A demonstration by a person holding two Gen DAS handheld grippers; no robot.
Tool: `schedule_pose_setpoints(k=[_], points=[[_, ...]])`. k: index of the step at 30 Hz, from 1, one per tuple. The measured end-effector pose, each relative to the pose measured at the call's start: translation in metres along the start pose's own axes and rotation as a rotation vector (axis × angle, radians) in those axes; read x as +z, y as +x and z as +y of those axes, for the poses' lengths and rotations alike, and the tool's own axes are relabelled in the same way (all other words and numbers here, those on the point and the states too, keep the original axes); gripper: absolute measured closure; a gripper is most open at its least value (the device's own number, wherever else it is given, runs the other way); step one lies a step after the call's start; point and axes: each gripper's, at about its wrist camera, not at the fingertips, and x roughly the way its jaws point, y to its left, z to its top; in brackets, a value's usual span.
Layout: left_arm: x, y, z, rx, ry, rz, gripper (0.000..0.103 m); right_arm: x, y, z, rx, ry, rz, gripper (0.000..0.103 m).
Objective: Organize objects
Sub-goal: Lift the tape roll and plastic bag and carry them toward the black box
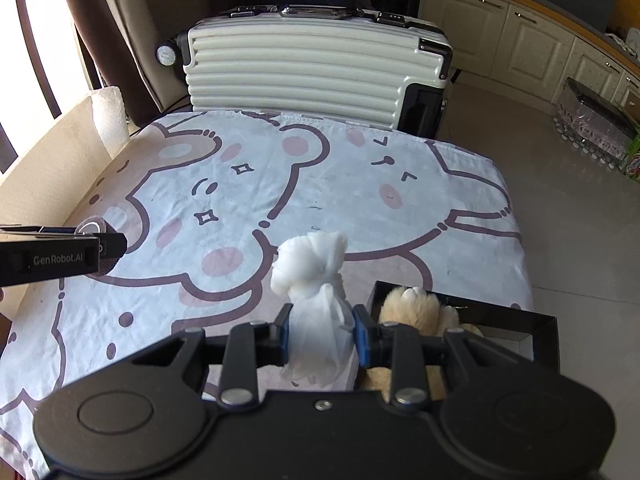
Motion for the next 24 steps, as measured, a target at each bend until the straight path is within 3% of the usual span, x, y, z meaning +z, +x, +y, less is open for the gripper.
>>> schedule_pose_setpoints(k=[16,24], points=[[-0.006,-0.016,-0.002,-0.006,0.002,-0.01,0.059,-0.002,-0.019,-0.001,0.01,-0.004,-0.023,0.071],[-0.007,-0.017,-0.023,-0.053,0.019,-0.005,0.059,-0.007,-0.028,-0.021,-0.022,0.005,-0.027,0.071]])
